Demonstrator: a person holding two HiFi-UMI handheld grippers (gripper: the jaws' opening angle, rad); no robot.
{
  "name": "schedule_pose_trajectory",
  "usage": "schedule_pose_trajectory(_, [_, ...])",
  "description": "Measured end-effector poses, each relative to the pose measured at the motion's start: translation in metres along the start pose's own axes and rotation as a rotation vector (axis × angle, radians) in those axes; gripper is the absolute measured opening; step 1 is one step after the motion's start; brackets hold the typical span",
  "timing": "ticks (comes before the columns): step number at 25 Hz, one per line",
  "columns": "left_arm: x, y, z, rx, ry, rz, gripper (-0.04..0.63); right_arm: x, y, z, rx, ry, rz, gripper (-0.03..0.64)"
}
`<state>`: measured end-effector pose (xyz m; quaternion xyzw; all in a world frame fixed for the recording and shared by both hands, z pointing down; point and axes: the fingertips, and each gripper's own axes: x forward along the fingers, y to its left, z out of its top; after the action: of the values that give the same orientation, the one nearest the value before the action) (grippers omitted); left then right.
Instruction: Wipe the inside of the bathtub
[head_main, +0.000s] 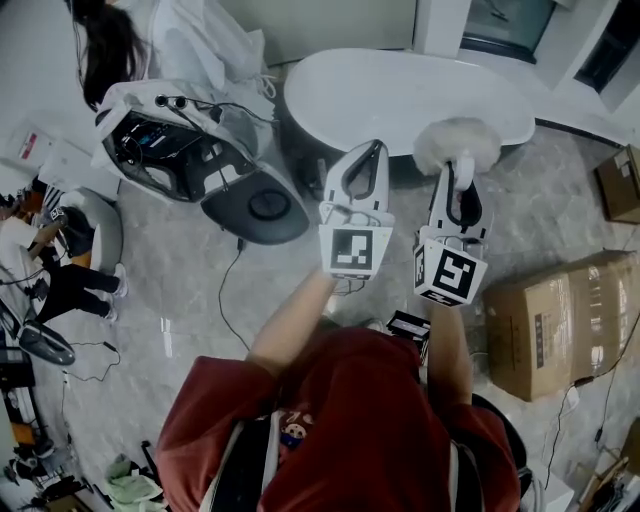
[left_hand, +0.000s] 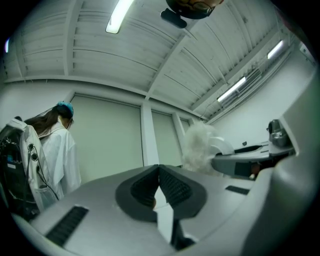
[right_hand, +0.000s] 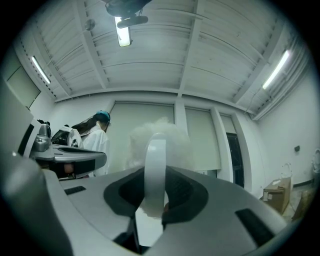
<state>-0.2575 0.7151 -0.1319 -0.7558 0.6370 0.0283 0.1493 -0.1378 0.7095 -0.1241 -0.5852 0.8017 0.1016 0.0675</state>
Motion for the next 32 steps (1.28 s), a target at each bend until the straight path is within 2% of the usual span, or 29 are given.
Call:
schedule_pose_trajectory(6, [0.013,-0.039,0.001,0.023,0.004,0.02,0.015,-0.004,-0.04,-0.009,0.008,-0.001,0.028,0.094])
schedule_pose_trajectory(14, [0.042,-0.038,-0.02,0.027,0.027,0.02,0.015,0.025,-0.044,-0.03,0.015,0.022,0.061,0.094])
schedule_pose_trajectory(23, [0.124,-0.004,-0.058,-0.008,0.016,0.019,0.015,0.113,-0.049,-0.055,-0.023,0.028,0.06,0.094])
schedule_pose_trajectory(32, [0.218,0.053,-0.088,0.003,0.018,0.027,0.015,0.229,-0.04,-0.076,-0.011,0.037,0.073,0.094])
